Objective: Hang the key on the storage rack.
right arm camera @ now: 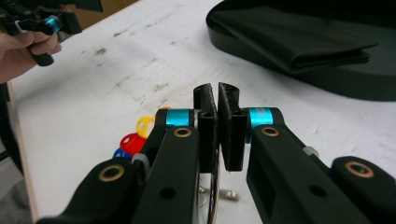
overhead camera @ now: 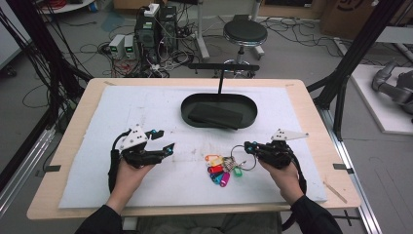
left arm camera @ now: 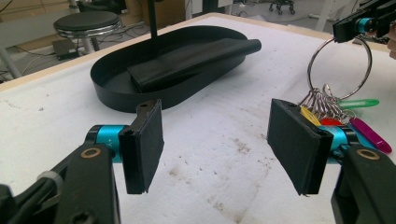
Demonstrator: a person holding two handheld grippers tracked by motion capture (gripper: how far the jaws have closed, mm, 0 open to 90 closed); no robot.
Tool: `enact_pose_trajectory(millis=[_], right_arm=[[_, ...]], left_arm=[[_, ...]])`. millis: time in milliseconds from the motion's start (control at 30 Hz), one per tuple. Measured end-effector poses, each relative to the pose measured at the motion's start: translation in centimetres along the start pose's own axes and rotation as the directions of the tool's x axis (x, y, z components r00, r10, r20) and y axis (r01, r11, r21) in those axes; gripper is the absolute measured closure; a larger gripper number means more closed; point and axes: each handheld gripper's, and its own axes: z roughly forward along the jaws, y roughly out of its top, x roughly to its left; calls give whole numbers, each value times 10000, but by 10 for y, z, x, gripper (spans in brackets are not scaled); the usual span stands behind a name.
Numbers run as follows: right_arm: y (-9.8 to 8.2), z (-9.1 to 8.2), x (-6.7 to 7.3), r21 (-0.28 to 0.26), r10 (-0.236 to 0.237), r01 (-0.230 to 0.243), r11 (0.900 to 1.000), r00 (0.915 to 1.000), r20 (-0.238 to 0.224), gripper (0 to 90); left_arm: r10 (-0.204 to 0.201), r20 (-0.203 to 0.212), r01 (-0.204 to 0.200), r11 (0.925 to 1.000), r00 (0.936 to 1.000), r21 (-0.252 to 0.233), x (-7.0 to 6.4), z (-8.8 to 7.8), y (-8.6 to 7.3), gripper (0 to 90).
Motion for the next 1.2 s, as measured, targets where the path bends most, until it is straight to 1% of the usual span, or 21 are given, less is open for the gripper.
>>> enact_pose_trajectory(millis=[67,100,133,167,200,233,267,333,367,400,467,533,567,733,833,867,933,1000,1067,1167,1200], right_arm=[[-1,0,-1,140,165,-165,9998,9999,25,870],[-1,0,-1,140,165,-165,9998,9999,25,870],[-2,1,-3,310,227,-227,9993,9997,6,859],[-2,1,-3,310,227,-227,9993,9997,6,859],[-2,2,-4,374,243,-240,9990,9997,-68,855],[-3,3,-4,534,263,-258,9982,9996,-90,859],[-4,4,-3,560,262,-260,9981,9996,-40,866],[-2,3,0,392,-1,4,9992,10000,-65,873],[-2,3,0,392,-1,4,9992,10000,-65,873],[0,3,3,315,-240,241,9992,9997,-58,875],[0,3,4,300,-273,275,9992,9996,-87,875],[3,2,7,234,-440,442,9988,9990,-90,876],[3,2,7,234,-440,442,9988,9990,-90,876],[9,-1,11,6,-712,712,9975,9974,-116,876],[13,-4,14,-133,-953,951,9954,9954,-123,876],[14,-6,17,-203,-1083,1080,9939,9940,-135,876],[16,-6,19,-237,-1170,1165,9929,9930,-174,876],[16,-7,19,-249,-1234,1229,9921,9922,-202,876],[18,-8,20,-265,-1318,1313,9910,9911,-163,876],[21,-11,20,-368,-1374,1365,9900,9903,-222,877],[21,-12,21,-378,-1466,1458,9886,9890,-204,877]], left_arm=[[16,9,-16,10000,10000,18,0,1,0,361],[8,36,-8,10000,10000,8,-1,1,1,361],[17,57,-17,10000,10000,28,-1,2,0,361],[17,57,-17,10000,10000,28,-1,2,0,361],[61,72,-61,10000,10000,49,-1,2,1,361],[53,61,-53,10000,10000,38,-1,2,1,361],[57,63,-57,10000,10000,33,-1,2,1,361],[46,40,-46,10000,10000,23,-1,2,1,361],[66,34,-66,10000,10000,32,-1,1,1,361],[29,46,-29,10000,10000,15,-1,1,1,361],[32,23,-32,10000,10000,24,0,0,0,361],[-28,-18,28,10000,10000,-3,1,-1,0,361],[-78,-5,78,10000,10000,-18,1,-2,-1,361],[-255,-203,254,9997,9995,-29,4,-5,-2,327],[-360,-330,355,9992,9988,-178,5,-8,-3,305],[-484,-352,474,9985,9982,-277,6,-11,-2,282],[-530,-383,517,9981,9979,-340,6,-13,-3,266],[-562,-546,541,9978,9969,-391,6,-13,-5,259],[-572,-675,552,9980,9961,-316,5,-13,-7,241],[-745,-906,722,9970,9931,-288,3,-11,-12,241],[-732,-981,714,9972,9925,-221,3,-9,-13,241]])
